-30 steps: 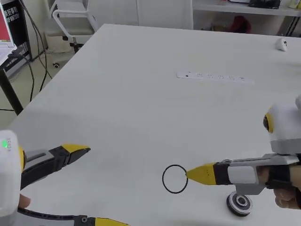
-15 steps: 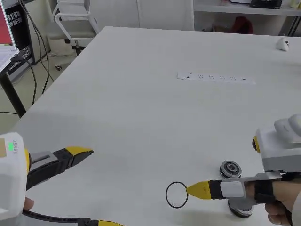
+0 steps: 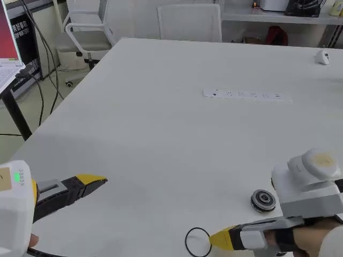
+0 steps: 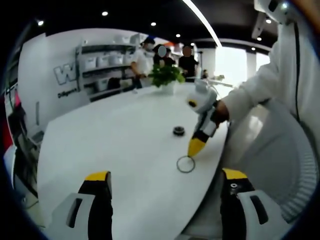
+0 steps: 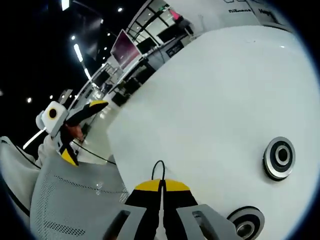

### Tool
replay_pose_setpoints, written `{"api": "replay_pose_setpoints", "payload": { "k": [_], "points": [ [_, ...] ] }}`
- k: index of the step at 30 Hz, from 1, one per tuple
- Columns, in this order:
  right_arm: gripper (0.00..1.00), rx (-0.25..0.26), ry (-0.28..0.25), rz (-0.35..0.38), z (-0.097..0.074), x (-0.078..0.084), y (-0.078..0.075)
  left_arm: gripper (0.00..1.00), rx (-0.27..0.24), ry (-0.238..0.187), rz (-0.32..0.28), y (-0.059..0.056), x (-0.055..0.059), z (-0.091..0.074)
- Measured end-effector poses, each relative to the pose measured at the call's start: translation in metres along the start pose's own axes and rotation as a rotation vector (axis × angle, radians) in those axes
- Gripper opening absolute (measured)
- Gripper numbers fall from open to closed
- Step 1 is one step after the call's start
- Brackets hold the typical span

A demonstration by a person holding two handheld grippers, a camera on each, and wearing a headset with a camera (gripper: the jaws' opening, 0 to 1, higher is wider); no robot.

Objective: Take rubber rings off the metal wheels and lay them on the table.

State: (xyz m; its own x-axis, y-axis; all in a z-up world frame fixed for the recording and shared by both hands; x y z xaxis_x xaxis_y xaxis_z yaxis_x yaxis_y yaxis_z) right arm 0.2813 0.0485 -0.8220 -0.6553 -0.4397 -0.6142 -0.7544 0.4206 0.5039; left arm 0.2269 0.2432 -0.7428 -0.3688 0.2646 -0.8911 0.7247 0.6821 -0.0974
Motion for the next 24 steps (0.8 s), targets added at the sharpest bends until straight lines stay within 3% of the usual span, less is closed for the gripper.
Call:
{"api": "replay_pose_setpoints", "payload": {
  "k": [4,10,24],
  "points": [
    [0.0,0.001,0.0,-0.017,0.0013,0.0012,0.0002,0.91,-0.001,0.003,0.003,-0.0012,-0.0001,-0.001],
    [0.0,0.044,0.021,-0.055,0.0042,0.0042,-0.0029,0.9,-0.01,0.037,0.013,-0.0019,0.0046,-0.0003],
    [0.0,0.066,0.036,-0.107,0.0064,0.0041,-0.0038,0.9,-0.025,0.034,0.016,-0.0023,0.0046,-0.0021]
  ]
}}
Point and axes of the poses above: the centre of the closed fingertips' face, and the gripper's own axes: z roughly forward along the fingers, y roughly to its left, x roughly out of its underside, the point moved 6 cm from there along -z, roughly backward along the fingers, and after that the axes turned 7 degrees about -z, right-handed, at the moved point
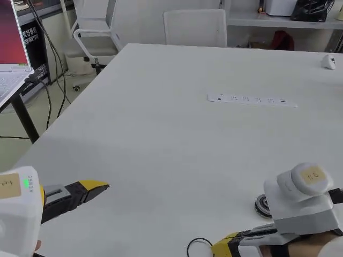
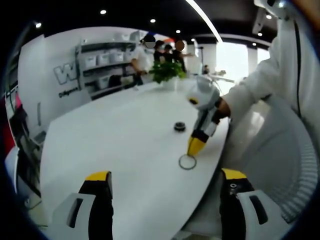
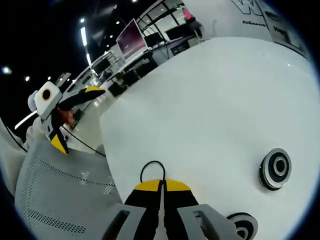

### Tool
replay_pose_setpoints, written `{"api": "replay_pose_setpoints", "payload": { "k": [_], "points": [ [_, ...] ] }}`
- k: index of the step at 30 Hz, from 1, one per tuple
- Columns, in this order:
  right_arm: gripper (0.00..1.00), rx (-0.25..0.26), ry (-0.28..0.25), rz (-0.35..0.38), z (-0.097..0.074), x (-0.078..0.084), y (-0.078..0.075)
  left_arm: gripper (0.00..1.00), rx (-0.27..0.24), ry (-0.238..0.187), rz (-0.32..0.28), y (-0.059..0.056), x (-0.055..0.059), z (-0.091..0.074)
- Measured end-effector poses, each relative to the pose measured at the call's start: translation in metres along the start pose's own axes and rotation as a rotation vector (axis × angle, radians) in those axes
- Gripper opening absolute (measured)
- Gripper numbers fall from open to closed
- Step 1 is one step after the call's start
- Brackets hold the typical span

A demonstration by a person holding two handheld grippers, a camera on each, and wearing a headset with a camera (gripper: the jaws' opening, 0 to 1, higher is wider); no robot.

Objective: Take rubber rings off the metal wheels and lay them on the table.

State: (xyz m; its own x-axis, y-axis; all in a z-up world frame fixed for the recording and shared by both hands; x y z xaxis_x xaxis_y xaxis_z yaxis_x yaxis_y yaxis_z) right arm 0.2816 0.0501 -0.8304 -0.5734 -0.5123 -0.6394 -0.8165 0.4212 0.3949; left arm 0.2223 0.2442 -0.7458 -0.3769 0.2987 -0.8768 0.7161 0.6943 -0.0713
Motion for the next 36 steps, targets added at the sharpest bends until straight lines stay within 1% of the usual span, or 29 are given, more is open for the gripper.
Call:
{"api": "replay_pose_setpoints", "payload": {
  "k": [3,5,8,11,15,19,22,24,26,29,31,35,36],
  "points": [
    [0.0,0.007,-0.007,-0.005,-0.003,-0.003,-0.001,0.9,-0.001,-0.002,0.002,0.0,-0.001,0.0],
    [0.02,0.011,-0.016,-0.008,-0.007,-0.006,-0.001,0.9,0.001,-0.002,0.003,0.0,-0.002,0.0],
    [0.04,0.024,-0.03,-0.029,-0.015,-0.011,-0.002,0.89,0.004,0.002,0.009,-0.001,-0.002,-0.001],
    [0.08,0.027,-0.046,-0.04,-0.026,-0.016,-0.003,0.89,0.006,0.001,0.012,-0.002,-0.003,-0.002],
    [0.11,0.03,-0.097,-0.054,-0.045,-0.027,-0.001,0.89,0.008,0.002,0.018,-0.004,-0.004,-0.004],
    [0.17,0.034,-0.135,-0.079,-0.063,-0.032,0.001,0.89,0.003,0.002,0.014,-0.005,-0.007,-0.005],
    [0.18,0.031,-0.157,-0.094,-0.077,-0.033,0.004,0.89,-0.001,0.0,0.017,-0.006,-0.009,-0.005],
    [0.2,0.026,-0.17,-0.09,-0.086,-0.032,0.004,0.88,-0.014,0.001,0.017,-0.006,-0.012,-0.005],
    [0.22,0.018,-0.169,-0.085,-0.093,-0.031,0.005,0.88,-0.02,-0.001,0.015,-0.008,-0.014,-0.004],
    [0.23,0.017,-0.187,-0.1,-0.105,-0.031,0.006,0.88,-0.025,-0.004,0.015,-0.011,-0.019,-0.001],
    [0.23,0.007,-0.197,-0.102,-0.114,-0.03,0.006,0.88,-0.032,-0.004,0.017,-0.013,-0.021,0.002],
    [0.23,-0.007,-0.192,-0.116,-0.127,-0.026,0.005,0.88,-0.034,-0.006,0.019,-0.019,-0.027,0.008],
    [0.23,-0.004,-0.184,-0.119,-0.129,-0.024,0.004,0.88,-0.042,-0.007,0.024,-0.021,-0.029,0.011]
  ]
}}
Point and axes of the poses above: the centre of the closed fingertips' face, and the gripper's own axes: z roughly forward along the fingers, y roughly to its left, x roughly out of its underside, the point moved 6 cm from there along -z, roughly backward along the fingers, and after that the axes turned 7 degrees about -z, right-handed, at the moved point
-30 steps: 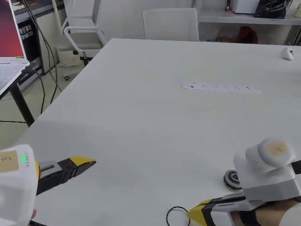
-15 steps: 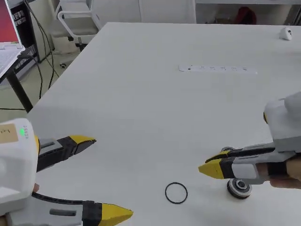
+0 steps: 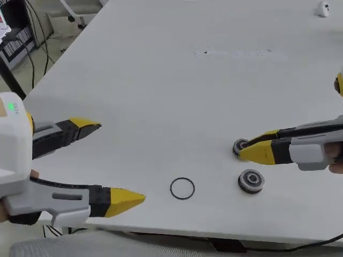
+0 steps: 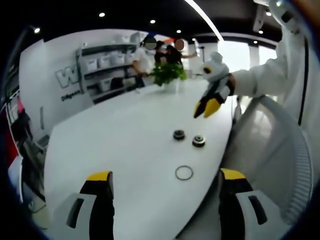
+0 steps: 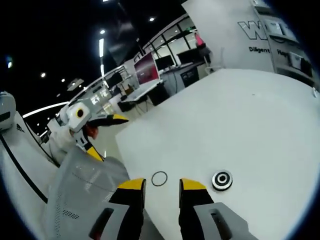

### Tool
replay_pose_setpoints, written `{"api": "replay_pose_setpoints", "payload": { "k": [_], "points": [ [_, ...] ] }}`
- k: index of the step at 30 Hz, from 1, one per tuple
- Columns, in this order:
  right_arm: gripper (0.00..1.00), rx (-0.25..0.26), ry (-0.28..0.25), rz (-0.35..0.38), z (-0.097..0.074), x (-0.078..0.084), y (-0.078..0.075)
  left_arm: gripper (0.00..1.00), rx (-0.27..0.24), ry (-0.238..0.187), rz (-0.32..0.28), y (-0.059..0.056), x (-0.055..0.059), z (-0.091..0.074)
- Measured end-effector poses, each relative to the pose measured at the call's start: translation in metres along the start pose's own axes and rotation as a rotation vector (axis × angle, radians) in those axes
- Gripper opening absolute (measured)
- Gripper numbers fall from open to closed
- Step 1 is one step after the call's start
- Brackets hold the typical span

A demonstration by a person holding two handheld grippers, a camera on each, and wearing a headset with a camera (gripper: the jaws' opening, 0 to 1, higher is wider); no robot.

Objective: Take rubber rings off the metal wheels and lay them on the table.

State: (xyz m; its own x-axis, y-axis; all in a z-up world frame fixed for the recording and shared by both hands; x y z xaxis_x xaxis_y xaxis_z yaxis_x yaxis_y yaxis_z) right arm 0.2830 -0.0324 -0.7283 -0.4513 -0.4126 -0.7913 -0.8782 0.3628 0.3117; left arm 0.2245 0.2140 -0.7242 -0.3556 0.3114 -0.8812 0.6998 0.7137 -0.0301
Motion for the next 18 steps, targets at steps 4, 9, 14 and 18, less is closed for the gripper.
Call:
{"api": "replay_pose_setpoints", "payload": {
  "k": [4,9,14,18],
  "points": [
    [0.25,0.009,0.02,-0.033,-0.01,0.007,-0.003,0.87,0.011,0.006,0.017,-0.008,-0.005,0.005],
    [0.26,0.014,0.033,-0.042,-0.018,0.022,-0.012,0.87,0.058,0.012,0.02,-0.018,-0.014,0.018],
    [0.27,0.022,0.042,-0.044,-0.024,0.038,-0.022,0.87,0.093,0.019,0.053,-0.025,-0.027,0.033],
    [0.27,0.052,0.071,-0.056,-0.025,0.049,-0.031,0.87,0.125,0.074,0.096,-0.032,-0.034,0.05]
  ]
}}
Point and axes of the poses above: the centre of the closed fingertips' face, and the gripper's own axes: z roughly forward along the fingers, y roughly to its left, x roughly out of its underside, the point moved 6 cm from there along -z, roughly backward along the fingers, and after that the axes turned 7 degrees about -z, right-handed, at the moved point
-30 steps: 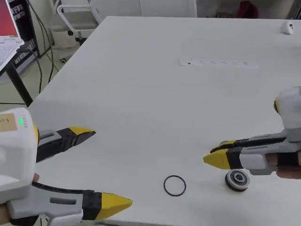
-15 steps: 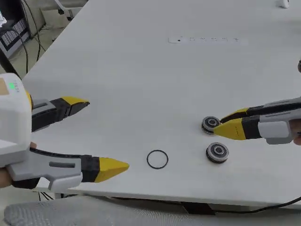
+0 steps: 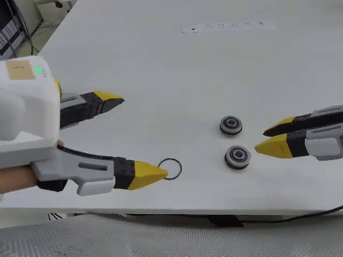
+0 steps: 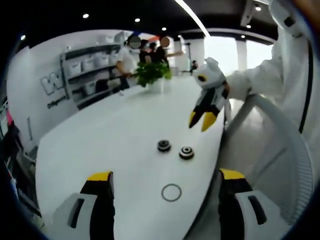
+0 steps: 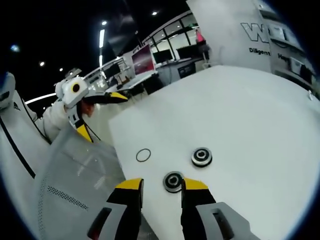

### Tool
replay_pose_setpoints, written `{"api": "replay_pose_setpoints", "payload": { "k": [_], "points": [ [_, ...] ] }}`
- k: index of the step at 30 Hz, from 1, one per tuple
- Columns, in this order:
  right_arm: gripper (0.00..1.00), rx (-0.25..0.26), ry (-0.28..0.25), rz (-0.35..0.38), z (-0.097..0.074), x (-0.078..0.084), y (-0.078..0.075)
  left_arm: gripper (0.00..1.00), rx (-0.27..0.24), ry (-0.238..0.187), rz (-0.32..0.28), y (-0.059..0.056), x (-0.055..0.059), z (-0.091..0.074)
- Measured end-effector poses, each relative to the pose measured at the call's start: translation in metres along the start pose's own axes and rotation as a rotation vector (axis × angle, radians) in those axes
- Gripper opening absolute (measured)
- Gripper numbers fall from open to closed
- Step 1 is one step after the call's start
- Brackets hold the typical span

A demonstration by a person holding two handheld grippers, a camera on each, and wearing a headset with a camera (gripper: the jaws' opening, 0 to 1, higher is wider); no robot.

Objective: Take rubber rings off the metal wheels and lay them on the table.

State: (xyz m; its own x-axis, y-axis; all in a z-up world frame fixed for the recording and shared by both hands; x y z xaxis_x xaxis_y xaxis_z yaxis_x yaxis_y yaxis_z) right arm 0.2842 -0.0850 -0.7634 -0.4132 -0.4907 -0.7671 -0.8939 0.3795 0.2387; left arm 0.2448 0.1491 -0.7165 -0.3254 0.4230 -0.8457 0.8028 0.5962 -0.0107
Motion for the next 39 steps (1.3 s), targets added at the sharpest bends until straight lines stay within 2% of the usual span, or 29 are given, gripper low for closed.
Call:
{"api": "replay_pose_setpoints", "payload": {
  "k": [2,11,15,20,23,28,31,33,39],
  "points": [
    [0.27,0.003,0.015,-0.024,0.0,0.003,-0.002,0.87,0.02,0.007,0.049,-0.004,-0.005,0.006],
    [0.27,-0.022,0.007,-0.037,0.005,0.017,-0.009,0.85,0.098,-0.011,0.094,-0.017,-0.035,0.035],
    [0.27,-0.045,-0.006,-0.055,0.008,0.019,-0.008,0.83,0.143,-0.029,0.092,-0.026,-0.043,0.047],
    [0.27,-0.045,-0.015,-0.065,0.012,0.024,-0.011,0.79,0.204,-0.044,0.103,-0.038,-0.049,0.063],
    [0.24,-0.043,-0.04,-0.081,0.015,0.026,-0.013,0.77,0.264,-0.029,0.095,-0.045,-0.049,0.074],
    [0.24,-0.056,-0.057,-0.079,0.023,0.032,-0.015,0.74,0.29,-0.028,0.124,-0.051,-0.05,0.094],
    [0.24,-0.067,-0.075,-0.059,0.028,0.031,-0.014,0.71,0.273,-0.065,0.084,-0.052,-0.05,0.108],
    [0.24,-0.064,-0.066,-0.067,0.033,0.032,-0.014,0.7,0.27,-0.075,0.098,-0.053,-0.045,0.118],
    [0.27,-0.071,-0.047,-0.126,0.042,0.034,-0.012,0.58,0.254,-0.061,0.045,-0.048,-0.03,0.135]
  ]
}}
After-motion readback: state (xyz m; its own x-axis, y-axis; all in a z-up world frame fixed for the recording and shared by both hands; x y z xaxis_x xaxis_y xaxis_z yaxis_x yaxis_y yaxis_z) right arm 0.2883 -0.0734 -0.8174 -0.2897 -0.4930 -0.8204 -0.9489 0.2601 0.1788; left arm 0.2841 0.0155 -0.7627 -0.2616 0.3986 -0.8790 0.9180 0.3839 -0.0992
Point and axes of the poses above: the centre of the closed fingertips' face, and the gripper's own axes: z roughly forward along the fingers, y roughly to its left, x roughly out of its underside, the point moved 6 cm from there along -z, roughly backward along the fingers, and after that the axes turned 7 degrees about -z, right-handed, at the moved point
